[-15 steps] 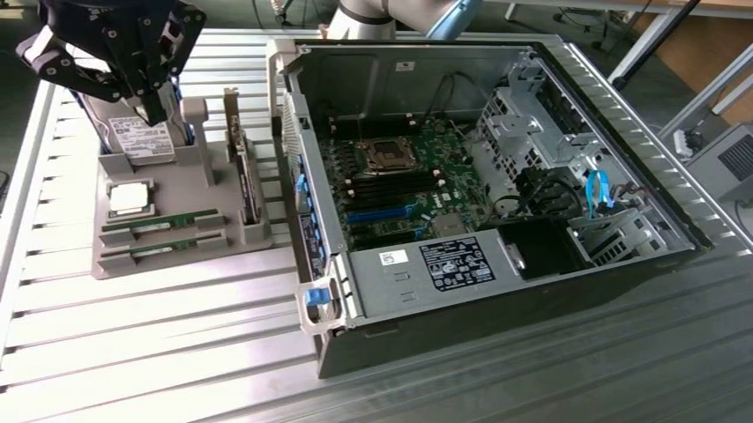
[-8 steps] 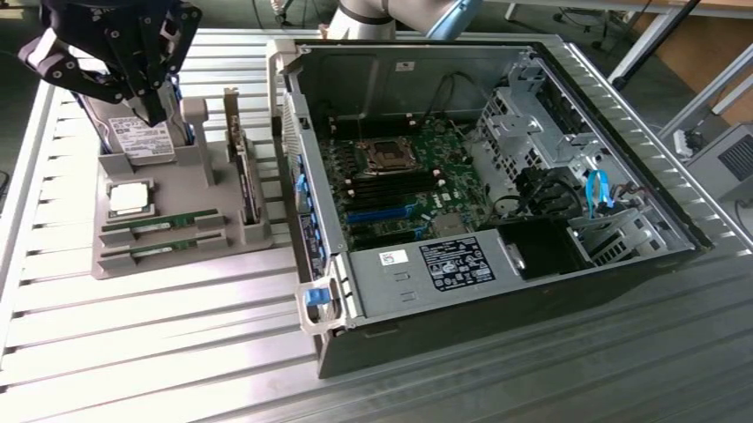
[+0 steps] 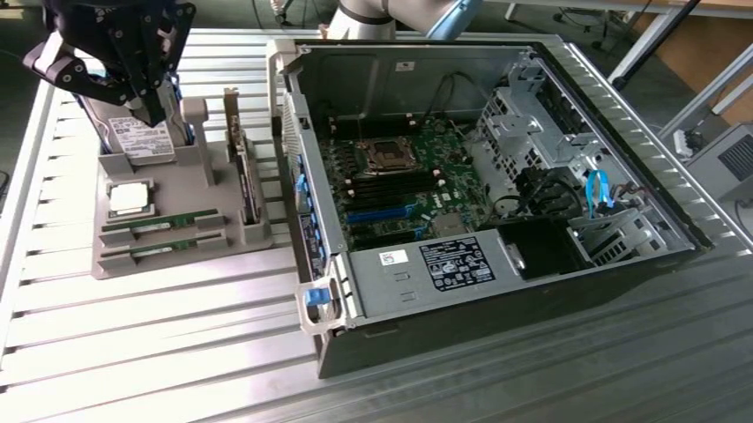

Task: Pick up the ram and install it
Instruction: 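Pick up the ram and move it above insertion slot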

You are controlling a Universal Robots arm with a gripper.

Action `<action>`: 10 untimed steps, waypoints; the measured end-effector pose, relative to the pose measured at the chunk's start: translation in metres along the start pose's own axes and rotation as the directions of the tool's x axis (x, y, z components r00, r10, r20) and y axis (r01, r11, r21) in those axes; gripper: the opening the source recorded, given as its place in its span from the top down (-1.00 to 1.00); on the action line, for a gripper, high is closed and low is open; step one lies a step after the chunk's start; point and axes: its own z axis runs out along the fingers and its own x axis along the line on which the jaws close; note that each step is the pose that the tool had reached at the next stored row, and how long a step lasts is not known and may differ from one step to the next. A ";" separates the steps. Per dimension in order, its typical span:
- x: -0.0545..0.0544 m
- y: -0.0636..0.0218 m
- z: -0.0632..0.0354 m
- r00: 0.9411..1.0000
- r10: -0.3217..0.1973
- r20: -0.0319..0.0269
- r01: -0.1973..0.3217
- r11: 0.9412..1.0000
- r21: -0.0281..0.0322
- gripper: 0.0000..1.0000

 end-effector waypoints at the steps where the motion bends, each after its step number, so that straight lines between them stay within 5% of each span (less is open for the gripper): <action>1: 0.000 0.0000 0.0000 1.000 -0.023 -0.001 0.023 1.000 0.000 0.81; 10: 0.000 0.0000 0.0000 0.992 -0.126 -0.006 0.126 0.992 -0.002 0.81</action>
